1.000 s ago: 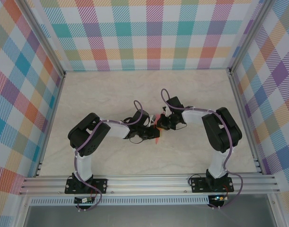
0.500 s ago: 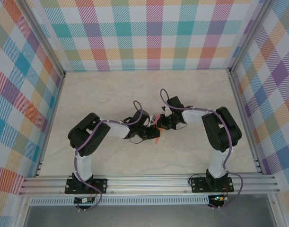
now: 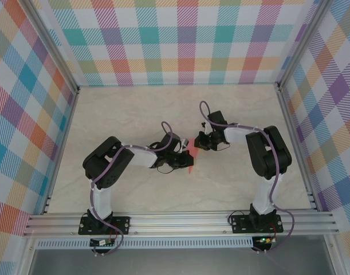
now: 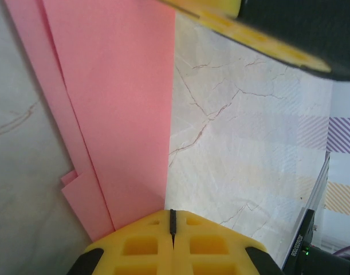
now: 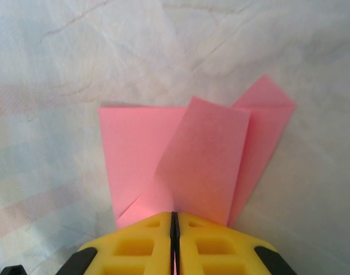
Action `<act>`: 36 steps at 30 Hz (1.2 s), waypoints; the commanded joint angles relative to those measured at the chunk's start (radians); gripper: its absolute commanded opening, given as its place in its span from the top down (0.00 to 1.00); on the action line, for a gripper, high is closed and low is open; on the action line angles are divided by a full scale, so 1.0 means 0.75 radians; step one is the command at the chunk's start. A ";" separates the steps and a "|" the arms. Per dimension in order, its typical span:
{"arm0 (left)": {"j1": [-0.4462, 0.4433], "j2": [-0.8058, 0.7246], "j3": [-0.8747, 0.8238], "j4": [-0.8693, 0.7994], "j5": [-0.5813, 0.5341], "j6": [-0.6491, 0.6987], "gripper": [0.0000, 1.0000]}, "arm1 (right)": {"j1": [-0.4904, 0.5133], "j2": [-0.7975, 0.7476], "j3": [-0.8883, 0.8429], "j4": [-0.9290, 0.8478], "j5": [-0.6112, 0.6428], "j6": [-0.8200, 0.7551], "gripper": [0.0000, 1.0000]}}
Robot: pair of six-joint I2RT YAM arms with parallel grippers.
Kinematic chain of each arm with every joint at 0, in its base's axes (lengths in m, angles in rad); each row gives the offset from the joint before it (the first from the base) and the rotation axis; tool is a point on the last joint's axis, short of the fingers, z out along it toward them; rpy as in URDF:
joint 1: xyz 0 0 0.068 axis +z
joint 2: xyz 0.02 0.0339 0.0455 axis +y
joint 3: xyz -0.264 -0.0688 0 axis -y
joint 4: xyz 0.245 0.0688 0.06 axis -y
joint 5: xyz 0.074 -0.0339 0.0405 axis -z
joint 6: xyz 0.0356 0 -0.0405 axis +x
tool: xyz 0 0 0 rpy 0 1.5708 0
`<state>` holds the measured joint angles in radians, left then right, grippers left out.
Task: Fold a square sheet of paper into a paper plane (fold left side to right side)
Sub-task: Fold the wing for the fifth time at the center of the table.
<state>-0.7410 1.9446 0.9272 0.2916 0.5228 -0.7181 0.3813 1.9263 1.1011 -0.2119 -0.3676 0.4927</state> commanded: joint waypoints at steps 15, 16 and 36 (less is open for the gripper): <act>0.000 0.085 -0.049 -0.200 -0.020 -0.008 1.00 | -0.139 0.169 0.224 -0.087 0.146 -0.093 0.88; -0.002 0.082 -0.048 -0.201 -0.019 -0.008 1.00 | -0.147 0.175 0.238 -0.091 0.146 -0.096 0.88; -0.012 0.043 -0.041 -0.121 0.005 -0.041 1.00 | -0.151 -0.164 0.162 -0.143 0.021 -0.076 0.87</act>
<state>-0.7391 1.9488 0.9268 0.3111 0.5297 -0.7410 0.2298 1.8992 1.2789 -0.3485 -0.2989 0.4202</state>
